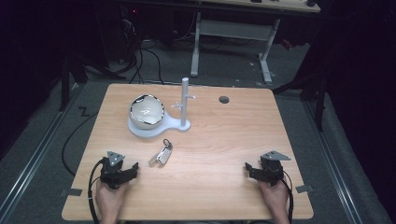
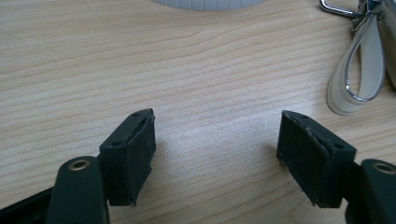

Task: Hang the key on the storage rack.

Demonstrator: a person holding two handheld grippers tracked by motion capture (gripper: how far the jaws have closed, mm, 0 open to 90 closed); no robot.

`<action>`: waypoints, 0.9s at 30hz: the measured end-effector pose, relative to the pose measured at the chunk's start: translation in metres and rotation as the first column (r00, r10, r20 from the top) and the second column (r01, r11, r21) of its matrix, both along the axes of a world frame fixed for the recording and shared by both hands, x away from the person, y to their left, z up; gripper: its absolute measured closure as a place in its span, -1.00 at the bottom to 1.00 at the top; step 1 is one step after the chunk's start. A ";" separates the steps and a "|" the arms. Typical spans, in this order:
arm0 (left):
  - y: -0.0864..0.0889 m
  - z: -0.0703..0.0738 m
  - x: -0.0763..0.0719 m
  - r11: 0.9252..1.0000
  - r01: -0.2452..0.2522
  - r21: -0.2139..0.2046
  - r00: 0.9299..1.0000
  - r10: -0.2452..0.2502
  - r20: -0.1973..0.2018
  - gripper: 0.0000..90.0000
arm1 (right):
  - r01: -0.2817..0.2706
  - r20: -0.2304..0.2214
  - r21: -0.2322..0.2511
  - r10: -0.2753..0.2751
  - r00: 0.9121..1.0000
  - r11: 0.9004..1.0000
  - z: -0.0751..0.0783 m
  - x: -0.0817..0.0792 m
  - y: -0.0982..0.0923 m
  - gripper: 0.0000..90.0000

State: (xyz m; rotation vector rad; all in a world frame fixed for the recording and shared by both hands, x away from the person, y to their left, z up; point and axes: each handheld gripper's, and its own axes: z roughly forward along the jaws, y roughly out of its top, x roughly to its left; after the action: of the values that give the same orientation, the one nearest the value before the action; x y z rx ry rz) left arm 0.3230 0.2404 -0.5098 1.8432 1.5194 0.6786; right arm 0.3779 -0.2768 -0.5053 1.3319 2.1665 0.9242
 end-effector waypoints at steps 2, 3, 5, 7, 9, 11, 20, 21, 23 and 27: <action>0.000 0.000 0.000 1.000 0.002 -0.003 1.000 -0.002 -0.001 -0.38 | 0.000 0.000 0.000 0.000 1.000 1.000 0.000 0.000 0.000 -0.42; 0.000 0.000 0.000 1.000 0.002 -0.003 1.000 -0.002 -0.001 -0.39 | 0.000 0.000 0.000 0.000 1.000 1.000 0.000 0.000 0.000 -0.42; 0.000 0.000 0.000 1.000 0.004 -0.006 1.000 -0.004 -0.001 -0.41 | 0.000 0.000 0.000 0.000 1.000 1.000 0.000 0.000 0.000 -0.42; 0.000 0.000 0.000 1.000 0.007 -0.004 1.000 -0.007 -0.002 -0.42 | 0.000 0.000 -0.001 0.000 1.000 1.000 0.000 0.000 0.000 -0.42; 0.001 0.000 0.000 1.000 0.007 -0.011 1.000 -0.007 -0.002 -0.42 | 0.000 0.000 0.000 0.000 1.000 1.000 0.000 0.000 0.000 -0.42; 0.002 0.000 0.000 1.000 0.007 -0.023 1.000 -0.007 -0.003 -0.42 | 0.001 -0.001 0.001 -0.001 1.000 1.000 0.000 0.000 0.000 -0.42; 0.000 0.000 0.000 1.000 0.008 0.004 1.000 -0.008 0.000 -0.35 | 0.000 0.000 0.000 0.000 1.000 1.000 0.000 0.000 0.000 -0.42; 0.000 0.000 0.000 1.000 0.004 0.003 1.000 -0.004 0.001 -0.35 | 0.000 0.000 0.000 0.000 1.000 1.000 0.000 0.000 0.000 -0.42; 0.000 0.000 0.000 1.000 0.000 0.004 1.000 0.000 0.001 -0.33 | 0.000 0.000 0.000 0.000 1.000 1.000 0.000 0.000 0.000 -0.42; 0.002 0.000 -0.002 1.000 0.014 -0.009 1.000 -0.014 0.007 -0.25 | 0.000 0.000 0.000 0.000 1.000 1.000 0.000 0.000 0.000 -0.42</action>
State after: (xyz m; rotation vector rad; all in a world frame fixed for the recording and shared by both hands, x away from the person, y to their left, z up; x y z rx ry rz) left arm 0.3213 0.2420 -0.5094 1.8406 1.5013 0.6700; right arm 0.3779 -0.2767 -0.5053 1.3315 2.1664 0.9240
